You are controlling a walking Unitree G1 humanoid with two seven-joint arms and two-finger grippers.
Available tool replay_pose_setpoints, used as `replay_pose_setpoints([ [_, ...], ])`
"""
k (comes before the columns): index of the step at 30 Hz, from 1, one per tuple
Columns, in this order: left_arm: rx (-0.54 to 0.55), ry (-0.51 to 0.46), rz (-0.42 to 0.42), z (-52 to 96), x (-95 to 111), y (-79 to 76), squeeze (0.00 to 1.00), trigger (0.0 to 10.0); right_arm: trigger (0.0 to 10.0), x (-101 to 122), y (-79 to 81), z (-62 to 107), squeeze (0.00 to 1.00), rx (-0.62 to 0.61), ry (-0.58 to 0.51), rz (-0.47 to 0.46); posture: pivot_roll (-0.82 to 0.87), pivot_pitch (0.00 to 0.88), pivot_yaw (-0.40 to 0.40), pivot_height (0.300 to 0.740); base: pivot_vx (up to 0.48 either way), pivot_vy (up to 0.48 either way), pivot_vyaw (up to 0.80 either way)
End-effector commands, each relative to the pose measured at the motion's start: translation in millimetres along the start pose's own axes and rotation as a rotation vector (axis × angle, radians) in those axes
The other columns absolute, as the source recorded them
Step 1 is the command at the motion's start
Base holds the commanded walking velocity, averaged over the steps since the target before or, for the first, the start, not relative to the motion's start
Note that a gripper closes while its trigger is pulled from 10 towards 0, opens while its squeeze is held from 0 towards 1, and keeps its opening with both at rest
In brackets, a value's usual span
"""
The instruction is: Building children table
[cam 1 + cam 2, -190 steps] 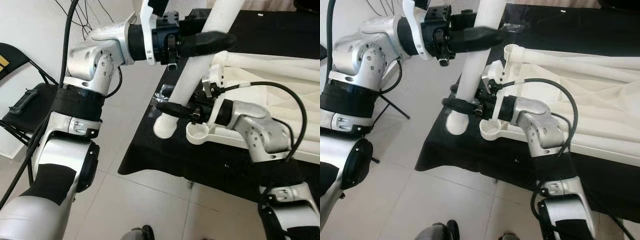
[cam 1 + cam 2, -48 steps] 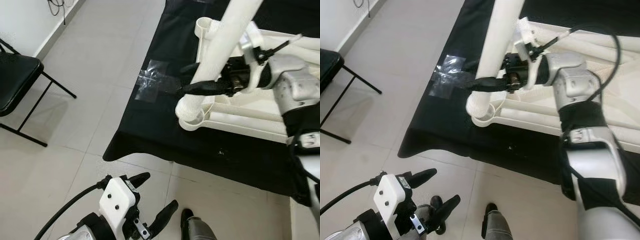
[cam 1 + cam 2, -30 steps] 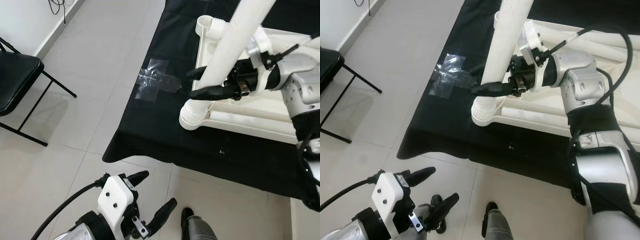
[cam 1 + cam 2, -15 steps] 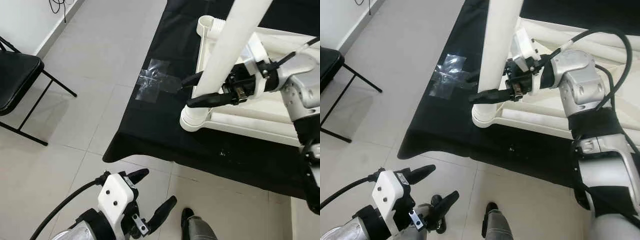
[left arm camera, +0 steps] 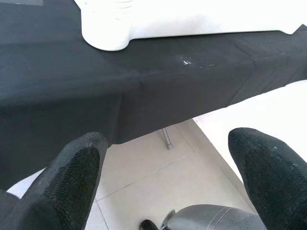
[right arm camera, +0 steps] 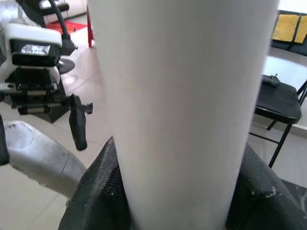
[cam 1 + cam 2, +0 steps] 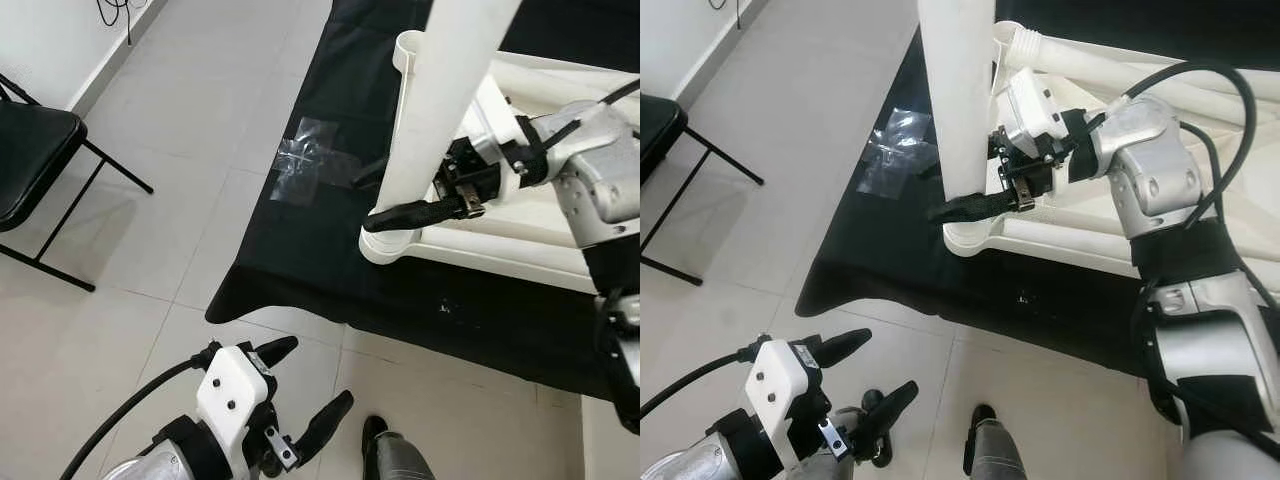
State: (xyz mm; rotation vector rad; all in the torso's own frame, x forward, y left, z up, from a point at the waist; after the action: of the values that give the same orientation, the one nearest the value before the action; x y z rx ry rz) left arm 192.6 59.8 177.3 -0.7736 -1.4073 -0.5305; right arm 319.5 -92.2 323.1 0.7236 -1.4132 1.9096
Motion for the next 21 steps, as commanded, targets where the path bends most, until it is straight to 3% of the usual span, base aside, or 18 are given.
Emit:
replay_pose_setpoints([
  [1, -0.009, 0.032, 0.021, 1.1, -9.4, -2.2, 0.00, 10.0, 10.0, -14.9, 8.7, -5.5, 0.00, 0.028, -0.022, -0.111, 0.02, 0.377, -0.011, 0.740, 0.000, 0.000, 0.00],
  [12, -0.010, 0.030, 0.023, 0.6, -8.9, -2.0, 0.00, 10.0, 10.0, -21.3, -6.9, 1.3, 0.00, -0.121, -0.092, -0.189, 0.02, 0.383, -0.014, 0.740, 0.000, 0.000, 0.00],
  [21, -0.011, 0.032, 0.024, 0.3, -8.9, -2.1, 0.00, 10.0, 10.0, -26.0, -10.1, 11.5, 0.00, -0.232, -0.136, -0.222, 0.02, 0.385, -0.014, 0.740, 0.000, 0.000, 0.00],
])
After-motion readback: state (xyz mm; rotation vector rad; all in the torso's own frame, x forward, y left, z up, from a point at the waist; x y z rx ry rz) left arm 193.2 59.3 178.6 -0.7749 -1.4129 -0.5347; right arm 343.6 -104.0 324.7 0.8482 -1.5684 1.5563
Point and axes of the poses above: a point about 5 cm out from each wrist's last joint towards the gripper, its own z axis pointing back from the gripper into the wrist, its own x axis along the axis of the wrist's last joint, y = z × x, the point moved 6 cm from there along -z, pointing out of the wrist towards the gripper, and after that the axes turned 12 degrees about z, right-handed, at the moved point
